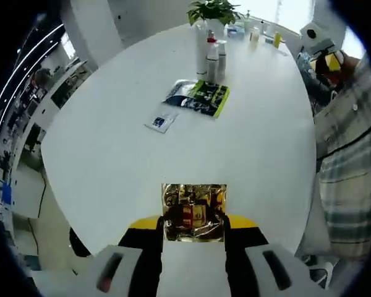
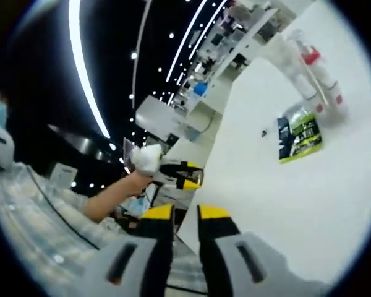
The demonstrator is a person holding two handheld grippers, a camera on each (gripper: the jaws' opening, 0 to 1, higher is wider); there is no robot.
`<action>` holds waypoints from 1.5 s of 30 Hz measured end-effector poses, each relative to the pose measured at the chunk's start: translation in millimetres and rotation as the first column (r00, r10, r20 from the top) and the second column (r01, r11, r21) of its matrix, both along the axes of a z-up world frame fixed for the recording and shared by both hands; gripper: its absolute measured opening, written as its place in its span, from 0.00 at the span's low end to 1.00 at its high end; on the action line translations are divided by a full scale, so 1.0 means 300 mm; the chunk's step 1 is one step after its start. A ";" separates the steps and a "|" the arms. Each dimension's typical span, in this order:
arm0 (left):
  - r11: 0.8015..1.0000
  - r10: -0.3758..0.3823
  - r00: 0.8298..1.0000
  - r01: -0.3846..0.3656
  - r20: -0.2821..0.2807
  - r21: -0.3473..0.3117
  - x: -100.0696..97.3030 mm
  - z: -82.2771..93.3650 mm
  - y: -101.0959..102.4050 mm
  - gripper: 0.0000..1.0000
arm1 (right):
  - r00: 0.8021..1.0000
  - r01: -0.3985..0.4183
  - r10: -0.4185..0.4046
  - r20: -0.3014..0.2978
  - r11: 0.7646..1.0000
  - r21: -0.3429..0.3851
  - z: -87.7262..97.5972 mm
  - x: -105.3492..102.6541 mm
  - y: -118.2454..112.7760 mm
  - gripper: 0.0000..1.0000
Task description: Arrange the skincare products in the storage area until every visible bottle or jar stands upright without overlapping.
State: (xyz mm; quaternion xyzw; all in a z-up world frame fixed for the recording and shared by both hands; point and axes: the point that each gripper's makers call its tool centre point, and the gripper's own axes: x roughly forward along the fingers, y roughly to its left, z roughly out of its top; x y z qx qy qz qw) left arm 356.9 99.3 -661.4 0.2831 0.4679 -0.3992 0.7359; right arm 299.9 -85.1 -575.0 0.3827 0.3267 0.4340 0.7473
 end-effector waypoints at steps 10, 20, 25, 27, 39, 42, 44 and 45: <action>0.992 -0.089 0.995 0.093 0.045 -0.087 -0.144 0.066 -0.289 0.40 | 0.998 -0.058 0.057 -0.040 0.998 -0.033 -0.040 0.019 0.030 0.20; 0.981 -0.185 0.982 0.187 0.045 -0.052 -0.227 0.110 -0.444 0.40 | 0.990 -0.113 0.103 -0.093 0.988 -0.109 -0.124 0.012 0.065 0.22; 0.973 -0.229 0.971 0.231 0.068 -0.018 -0.230 0.149 -0.479 0.40 | 0.988 -0.137 0.128 -0.086 0.983 -0.118 -0.138 0.007 0.087 0.22; 0.963 -0.268 0.961 0.268 0.074 0.011 -0.235 0.157 -0.492 0.40 | 0.986 -0.149 0.139 -0.090 0.983 -0.109 -0.139 0.011 0.102 0.22; 0.963 -0.267 0.960 0.268 0.083 0.005 -0.234 0.178 -0.529 0.17 | 0.975 -0.209 0.204 -0.089 0.976 -0.055 -0.119 0.017 0.124 0.00; 0.959 -0.285 0.955 0.284 0.081 0.021 -0.248 0.174 -0.524 0.21 | 0.973 -0.214 0.207 -0.100 0.975 -0.058 -0.121 0.020 0.111 0.00; 0.968 -0.249 0.965 0.251 0.078 -0.018 -0.247 0.186 -0.529 0.24 | 0.974 -0.203 0.197 -0.111 0.978 -0.044 -0.117 0.028 0.100 0.00; 0.972 -0.229 0.970 0.232 0.082 -0.026 -0.237 0.189 -0.522 0.25 | 0.976 -0.191 0.185 -0.115 0.981 -0.039 -0.117 0.034 0.091 0.00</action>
